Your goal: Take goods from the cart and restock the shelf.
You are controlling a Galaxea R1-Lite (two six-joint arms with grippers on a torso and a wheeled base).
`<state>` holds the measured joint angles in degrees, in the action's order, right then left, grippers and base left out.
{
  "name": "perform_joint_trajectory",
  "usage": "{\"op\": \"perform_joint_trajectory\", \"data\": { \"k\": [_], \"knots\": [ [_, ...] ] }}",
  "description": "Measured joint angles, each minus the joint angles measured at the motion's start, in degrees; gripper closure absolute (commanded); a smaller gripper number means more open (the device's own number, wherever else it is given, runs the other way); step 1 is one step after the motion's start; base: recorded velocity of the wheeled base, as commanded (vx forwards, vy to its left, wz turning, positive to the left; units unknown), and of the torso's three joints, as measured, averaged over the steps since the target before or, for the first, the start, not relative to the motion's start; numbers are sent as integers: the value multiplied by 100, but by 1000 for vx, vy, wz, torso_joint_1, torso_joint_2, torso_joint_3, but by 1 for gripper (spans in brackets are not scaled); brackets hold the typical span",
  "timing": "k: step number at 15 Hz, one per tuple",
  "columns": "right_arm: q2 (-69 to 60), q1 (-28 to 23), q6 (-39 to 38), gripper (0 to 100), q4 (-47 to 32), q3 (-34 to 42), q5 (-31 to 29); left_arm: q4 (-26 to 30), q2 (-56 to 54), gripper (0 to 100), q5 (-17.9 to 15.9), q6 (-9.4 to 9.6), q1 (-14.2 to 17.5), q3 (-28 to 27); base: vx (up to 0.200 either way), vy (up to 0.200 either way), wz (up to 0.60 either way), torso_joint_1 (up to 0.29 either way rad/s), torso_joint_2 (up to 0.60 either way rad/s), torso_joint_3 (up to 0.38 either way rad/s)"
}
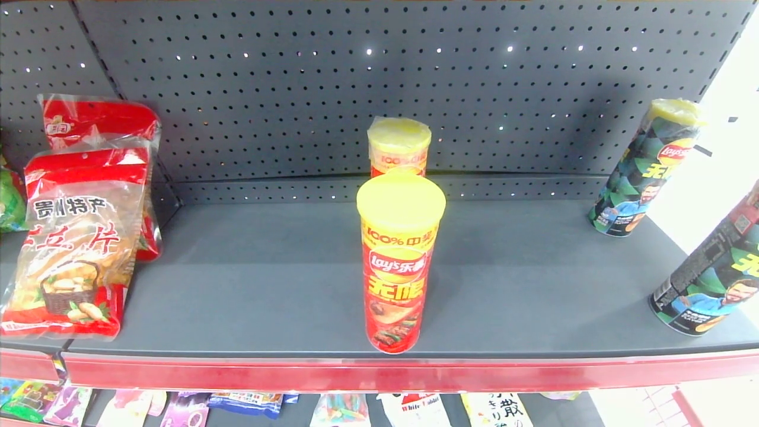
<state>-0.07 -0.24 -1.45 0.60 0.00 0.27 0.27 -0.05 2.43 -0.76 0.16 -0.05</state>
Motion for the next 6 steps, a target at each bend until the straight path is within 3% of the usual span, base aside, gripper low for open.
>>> {"op": "perform_joint_trajectory", "data": {
  "k": [6],
  "knots": [
    [-4,11,145,0,-39,0,-105,0,0,0,2,-2,0,0,0,0,0,0,0,0]
  ]
}}
